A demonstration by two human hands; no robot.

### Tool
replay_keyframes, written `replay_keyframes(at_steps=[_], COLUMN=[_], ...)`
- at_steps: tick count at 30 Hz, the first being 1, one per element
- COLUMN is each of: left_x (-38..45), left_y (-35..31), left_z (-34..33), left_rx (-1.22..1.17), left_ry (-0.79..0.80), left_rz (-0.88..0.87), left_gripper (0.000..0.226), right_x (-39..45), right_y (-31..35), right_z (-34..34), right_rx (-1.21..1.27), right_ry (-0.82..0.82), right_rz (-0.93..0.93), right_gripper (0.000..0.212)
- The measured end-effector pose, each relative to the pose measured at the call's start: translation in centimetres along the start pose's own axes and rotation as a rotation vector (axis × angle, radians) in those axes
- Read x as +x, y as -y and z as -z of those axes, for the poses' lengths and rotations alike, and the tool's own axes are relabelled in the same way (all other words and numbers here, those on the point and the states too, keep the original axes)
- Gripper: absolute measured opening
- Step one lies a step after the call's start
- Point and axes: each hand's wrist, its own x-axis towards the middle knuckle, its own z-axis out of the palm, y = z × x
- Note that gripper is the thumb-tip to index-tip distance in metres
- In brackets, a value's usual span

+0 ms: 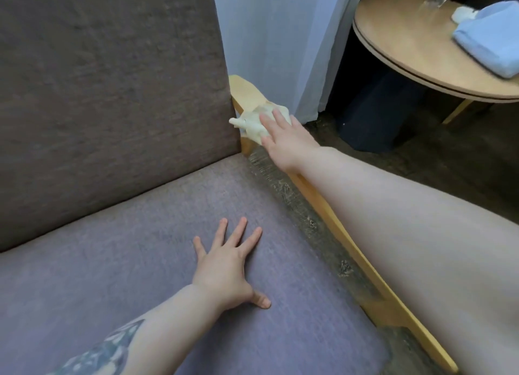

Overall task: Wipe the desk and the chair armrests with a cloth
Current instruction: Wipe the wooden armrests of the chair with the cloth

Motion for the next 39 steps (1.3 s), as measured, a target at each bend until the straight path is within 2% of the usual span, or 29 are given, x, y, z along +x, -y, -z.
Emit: replay_keyframes(at_steps=[3, 7, 12, 16, 23, 26, 29, 33, 36, 39], left_x=[0.1, 0.0, -0.5, -0.7, -0.5, -0.6, -0.6, -0.6, -0.6, -0.6], left_y=[0.2, 0.6, 1.3, 1.4, 1.8, 1.6, 1.5, 1.3, 1.4, 1.5], left_z=[-0.2, -0.8, -1.3, -1.6, -2.4, -2.5, -2.4, -2.3, -2.3, -2.2], left_rx=[-0.005, -0.007, -0.034, -0.016, 0.011, 0.035, 0.046, 0.055, 0.057, 0.044], left_ry=[-0.015, -0.037, -0.077, -0.111, -0.178, -0.184, -0.186, -0.189, -0.170, -0.161], left_rz=[-0.015, -0.040, -0.073, -0.104, -0.117, -0.123, -0.111, -0.101, -0.100, -0.095], left_gripper=[0.134, 0.129, 0.117, 0.114, 0.102, 0.097, 0.096, 0.094, 0.093, 0.094], right_x=[-1.6, -10.6, -22.0, -20.7, -5.5, -3.3, -5.2, -14.7, -22.3, -25.0], right_y=[-0.6, -4.1, -7.0, -6.1, -0.3, 0.1, -0.8, -4.3, -6.6, -7.2], right_z=[-0.5, -1.7, -3.0, -2.5, -1.7, -1.4, -1.2, -2.2, -2.9, -3.2], right_rx=[0.015, 0.070, 0.051, 0.052, -0.044, -0.076, -0.026, 0.049, 0.079, 0.081], right_ry=[-0.073, -0.142, -0.079, -0.092, -0.155, -0.138, -0.122, -0.144, -0.087, -0.030], right_rz=[0.039, 0.079, 0.054, 0.031, -0.077, -0.065, -0.009, 0.030, 0.011, -0.011], right_gripper=[0.048, 0.048, 0.049, 0.048, 0.048, 0.047, 0.047, 0.047, 0.048, 0.049])
